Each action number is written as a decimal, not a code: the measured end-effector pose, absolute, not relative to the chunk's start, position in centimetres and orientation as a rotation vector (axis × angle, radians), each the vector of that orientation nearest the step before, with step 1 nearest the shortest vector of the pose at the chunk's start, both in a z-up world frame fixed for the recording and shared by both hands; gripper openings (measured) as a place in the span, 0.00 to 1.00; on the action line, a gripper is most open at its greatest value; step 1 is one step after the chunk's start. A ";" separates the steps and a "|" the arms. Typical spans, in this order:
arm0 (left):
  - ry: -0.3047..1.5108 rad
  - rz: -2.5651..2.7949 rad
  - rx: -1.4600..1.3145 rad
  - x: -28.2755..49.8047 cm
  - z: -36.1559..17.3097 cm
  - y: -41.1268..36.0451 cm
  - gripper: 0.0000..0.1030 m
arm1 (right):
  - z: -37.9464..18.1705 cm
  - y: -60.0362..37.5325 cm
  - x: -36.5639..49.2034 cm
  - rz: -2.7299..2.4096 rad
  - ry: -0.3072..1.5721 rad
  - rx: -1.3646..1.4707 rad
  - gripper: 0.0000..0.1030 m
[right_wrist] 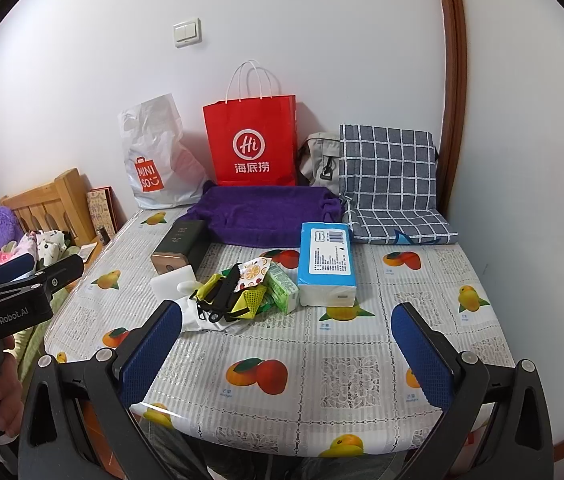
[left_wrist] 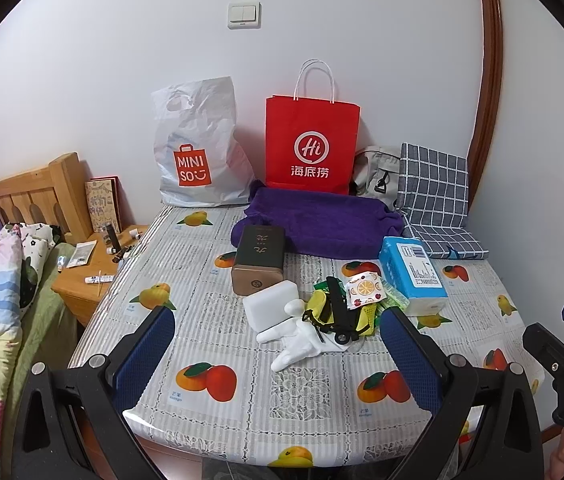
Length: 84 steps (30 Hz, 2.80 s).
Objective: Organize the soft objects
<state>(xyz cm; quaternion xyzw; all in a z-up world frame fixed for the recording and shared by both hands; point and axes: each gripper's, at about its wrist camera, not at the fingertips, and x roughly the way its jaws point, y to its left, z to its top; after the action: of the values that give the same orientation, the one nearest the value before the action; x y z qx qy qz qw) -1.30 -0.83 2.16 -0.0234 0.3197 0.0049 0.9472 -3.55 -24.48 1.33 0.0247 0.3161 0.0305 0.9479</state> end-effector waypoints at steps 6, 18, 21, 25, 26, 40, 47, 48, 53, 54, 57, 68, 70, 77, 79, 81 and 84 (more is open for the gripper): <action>0.649 0.010 -0.047 -1.3 2.3 -0.9 1.00 | 1.4 -24.5 -3.6 0.065 0.640 0.051 1.00; 0.676 0.012 -0.039 -0.2 1.8 -0.8 1.00 | 0.6 -24.6 -2.9 0.070 0.654 0.055 1.00; 0.699 0.015 -0.048 0.9 0.9 -0.2 1.00 | -0.3 -24.8 -2.0 0.073 0.676 0.060 1.00; 0.742 0.023 -0.055 2.5 -1.2 0.6 1.00 | -2.1 -25.0 -0.5 0.078 0.708 0.069 1.00; 0.754 0.027 -0.058 2.8 -1.8 0.8 1.00 | -2.5 -25.0 -0.1 0.079 0.717 0.070 1.00; 0.900 0.071 -0.112 7.3 -10.3 4.0 1.00 | -8.6 -21.9 8.4 0.175 0.838 0.023 0.57; 0.912 0.066 -0.126 8.6 -12.2 5.3 1.00 | -10.9 -20.6 12.4 0.206 0.904 0.100 0.32; 0.913 0.059 -0.126 8.8 -12.3 5.3 1.00 | -11.2 -20.5 12.9 0.203 0.913 0.107 0.31; 0.910 0.034 -0.128 9.5 -13.0 5.9 1.00 | -12.7 -20.5 14.9 0.180 0.949 0.151 0.29; 0.912 0.029 -0.130 9.6 -13.2 6.0 1.00 | -12.9 -20.5 15.1 0.171 0.954 0.156 0.28; 0.911 0.016 -0.133 9.9 -13.5 6.1 1.00 | -13.3 -20.5 16.1 0.167 0.963 0.183 0.27; 0.913 0.011 -0.145 10.9 -14.1 6.6 1.00 | -13.1 -20.7 16.6 0.211 0.925 0.205 0.02; 0.920 0.011 -0.140 11.1 -14.2 6.4 1.00 | -12.7 -21.3 15.8 0.223 0.922 0.216 0.02; 0.914 0.001 -0.137 11.2 -13.9 5.6 0.99 | -11.2 -25.4 11.5 0.234 0.908 0.251 0.01; 0.916 -0.001 -0.131 11.2 -13.8 5.2 0.99 | -11.3 -26.8 10.6 0.228 0.918 0.258 0.01; 0.916 0.003 -0.118 11.2 -13.8 4.8 0.99 | -12.0 -28.6 9.5 0.206 0.939 0.271 0.01; 0.920 0.009 -0.111 11.2 -13.9 4.3 0.99 | -13.6 -30.3 9.0 0.142 0.973 0.237 0.05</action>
<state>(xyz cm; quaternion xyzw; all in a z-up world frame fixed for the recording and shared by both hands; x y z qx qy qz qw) 11.24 4.29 -13.91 -0.0534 0.4436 0.0044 0.8946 9.02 -30.35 -13.58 0.1133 0.4659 0.0680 0.8749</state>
